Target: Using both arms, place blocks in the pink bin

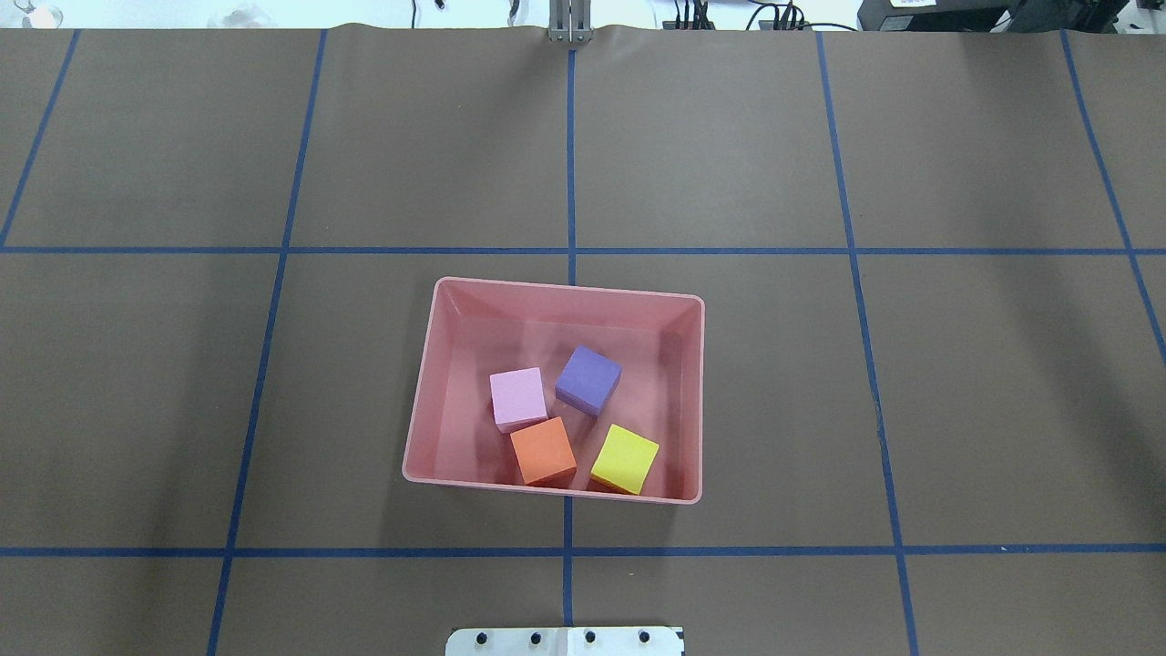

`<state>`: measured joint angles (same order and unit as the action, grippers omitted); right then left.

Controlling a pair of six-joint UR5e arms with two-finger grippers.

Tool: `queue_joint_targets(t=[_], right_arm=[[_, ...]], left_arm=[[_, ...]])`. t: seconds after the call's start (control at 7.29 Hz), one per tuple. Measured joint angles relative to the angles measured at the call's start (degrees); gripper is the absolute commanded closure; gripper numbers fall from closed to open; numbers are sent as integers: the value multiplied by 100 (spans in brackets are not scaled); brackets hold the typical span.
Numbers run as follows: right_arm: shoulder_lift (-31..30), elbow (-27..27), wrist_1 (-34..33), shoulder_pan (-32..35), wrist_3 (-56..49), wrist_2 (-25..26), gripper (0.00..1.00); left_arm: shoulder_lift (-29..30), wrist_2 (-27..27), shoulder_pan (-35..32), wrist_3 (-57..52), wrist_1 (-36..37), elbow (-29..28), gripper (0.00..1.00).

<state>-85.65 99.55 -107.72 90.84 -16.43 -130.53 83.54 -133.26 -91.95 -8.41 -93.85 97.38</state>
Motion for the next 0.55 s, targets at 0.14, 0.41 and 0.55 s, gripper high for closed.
queue_joint_targets(t=[0.14, 0.41, 0.55], right_arm=[[-274, -373, 599, 136, -157, -5, 0], [-729, -796, 1577, 279, 125, -33, 0], [-857, -816, 1736, 300, 395, -39, 0]], left_arm=[[-40, 44, -51, 2, -17, 150, 0], [-255, 58, -110, -30, -29, 360, 0], [-319, 60, -115, -36, -42, 357, 0]])
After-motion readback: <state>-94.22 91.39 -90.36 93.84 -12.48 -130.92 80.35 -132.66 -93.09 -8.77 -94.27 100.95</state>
